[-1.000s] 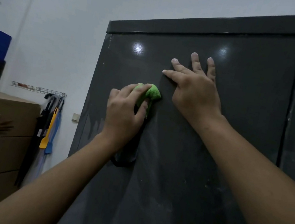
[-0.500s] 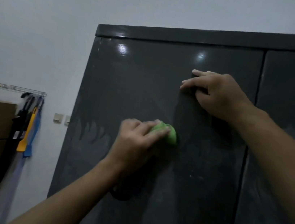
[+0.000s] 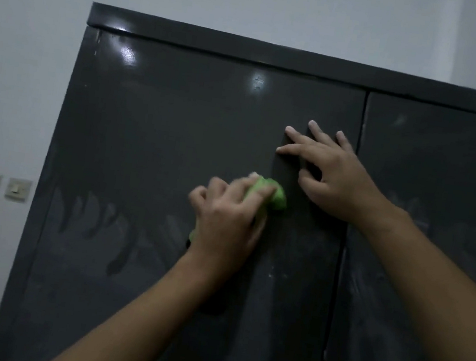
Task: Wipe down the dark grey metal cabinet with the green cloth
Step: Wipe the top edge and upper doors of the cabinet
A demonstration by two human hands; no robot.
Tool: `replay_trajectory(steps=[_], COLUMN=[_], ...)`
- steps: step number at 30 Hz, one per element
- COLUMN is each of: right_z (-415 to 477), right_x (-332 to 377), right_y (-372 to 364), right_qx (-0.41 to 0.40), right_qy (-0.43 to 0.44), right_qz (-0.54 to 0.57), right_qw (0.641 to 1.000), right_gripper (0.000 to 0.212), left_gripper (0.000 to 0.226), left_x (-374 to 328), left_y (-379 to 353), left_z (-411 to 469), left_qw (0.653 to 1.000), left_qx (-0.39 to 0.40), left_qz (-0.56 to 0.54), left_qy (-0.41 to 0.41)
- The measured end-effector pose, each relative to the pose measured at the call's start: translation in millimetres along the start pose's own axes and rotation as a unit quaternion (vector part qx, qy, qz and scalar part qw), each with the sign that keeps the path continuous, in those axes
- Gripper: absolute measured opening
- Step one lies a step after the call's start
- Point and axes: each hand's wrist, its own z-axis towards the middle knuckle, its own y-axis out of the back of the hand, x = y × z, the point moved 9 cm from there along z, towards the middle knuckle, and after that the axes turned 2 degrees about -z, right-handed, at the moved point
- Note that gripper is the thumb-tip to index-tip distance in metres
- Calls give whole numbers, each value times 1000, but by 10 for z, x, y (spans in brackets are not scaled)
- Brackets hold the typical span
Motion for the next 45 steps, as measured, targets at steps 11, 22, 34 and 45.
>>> replay_trajectory(steps=[11, 22, 34, 45], right_z=[-494, -843, -659, -1201], right_x=[166, 396, 429, -490], right_y=[150, -299, -457, 144], right_qx=[-14, 49, -169, -282], right_qy=[24, -108, -98, -57], right_qz=[-41, 142, -69, -217], right_qw=[999, 983, 978, 933], right_gripper=[46, 125, 74, 47], left_gripper=[39, 11, 32, 40], left_x=[-98, -221, -124, -502], left_y=[-131, -290, -142, -151], left_z=[-227, 311, 265, 216], left_qw=[996, 909, 880, 973], left_qx=[64, 106, 217, 105], left_qz=[-62, -355, -355, -200], left_qy=[26, 190, 229, 37])
